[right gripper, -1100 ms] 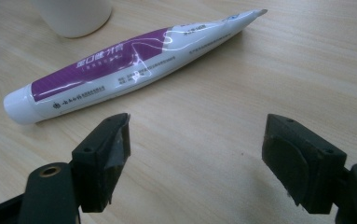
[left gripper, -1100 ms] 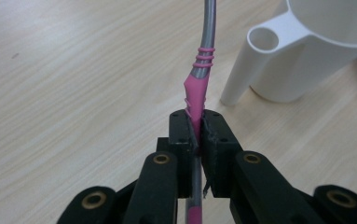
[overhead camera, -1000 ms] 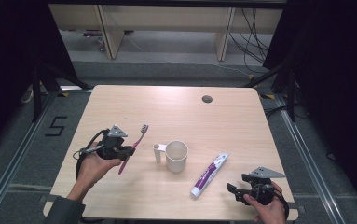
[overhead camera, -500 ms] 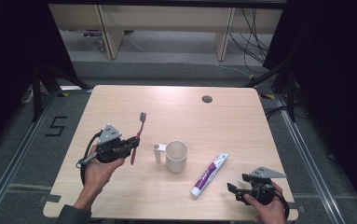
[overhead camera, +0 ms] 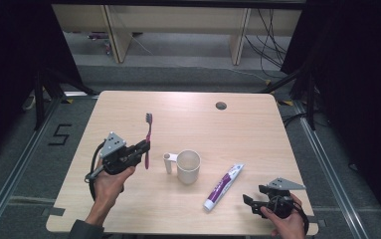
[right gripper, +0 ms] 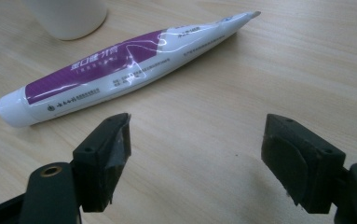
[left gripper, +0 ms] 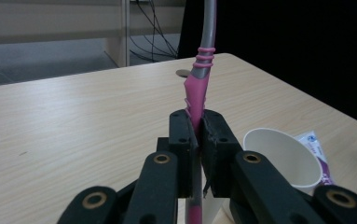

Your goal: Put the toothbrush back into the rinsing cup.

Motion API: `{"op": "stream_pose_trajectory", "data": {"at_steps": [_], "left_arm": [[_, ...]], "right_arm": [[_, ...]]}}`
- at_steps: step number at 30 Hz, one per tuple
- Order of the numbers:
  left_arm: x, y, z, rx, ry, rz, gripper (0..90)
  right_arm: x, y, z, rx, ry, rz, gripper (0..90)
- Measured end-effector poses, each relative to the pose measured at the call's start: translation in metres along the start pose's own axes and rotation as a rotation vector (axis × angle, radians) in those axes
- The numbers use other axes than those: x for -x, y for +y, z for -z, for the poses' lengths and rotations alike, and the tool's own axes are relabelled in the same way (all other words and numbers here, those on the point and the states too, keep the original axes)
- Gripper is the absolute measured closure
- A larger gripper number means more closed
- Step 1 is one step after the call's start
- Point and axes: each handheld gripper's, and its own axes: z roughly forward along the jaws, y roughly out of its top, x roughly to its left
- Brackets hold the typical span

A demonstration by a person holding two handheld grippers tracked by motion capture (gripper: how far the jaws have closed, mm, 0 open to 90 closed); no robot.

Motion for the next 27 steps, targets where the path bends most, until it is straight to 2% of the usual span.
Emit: {"op": "stream_pose_trajectory", "data": {"at_steps": [3, 5, 6, 8, 12, 13, 15, 18, 27], "left_arm": [[0.004, 0.001, -0.002, 0.033, -0.01, -0.014, 82.8], [0.006, 0.001, -0.003, 0.041, -0.018, -0.007, 82.8], [0.007, 0.001, -0.004, 0.051, -0.015, -0.009, 82.8], [0.009, 0.002, -0.007, 0.054, -0.039, -0.017, 82.7], [0.012, 0.005, -0.011, 0.076, -0.029, -0.03, 82.7], [0.012, 0.007, -0.011, 0.085, -0.037, -0.028, 82.7], [0.015, 0.011, -0.012, 0.107, -0.039, -0.037, 82.7], [0.019, 0.015, -0.015, 0.116, -0.047, -0.055, 82.7], [0.021, 0.013, -0.028, 0.126, -0.052, -0.052, 82.7]], "right_arm": [[0.0, 0.0, 0.0, 0.007, 0.001, -0.001, 25.0], [0.0, 0.0, 0.0, 0.007, 0.002, -0.008, 25.0], [-0.001, 0.0, 0.0, 0.005, 0.009, -0.025, 25.0], [0.0, 0.0, 0.0, 0.0, 0.014, -0.014, 25.0], [0.001, 0.0, 0.0, 0.008, 0.004, -0.005, 25.0], [-0.002, -0.001, 0.0, 0.001, 0.032, -0.059, 25.0], [-0.002, 0.0, 0.001, -0.004, 0.023, -0.054, 25.0], [-0.001, -0.001, 0.0, 0.001, 0.023, -0.049, 25.1], [-0.001, -0.001, 0.001, -0.003, 0.028, -0.056, 25.2]]}}
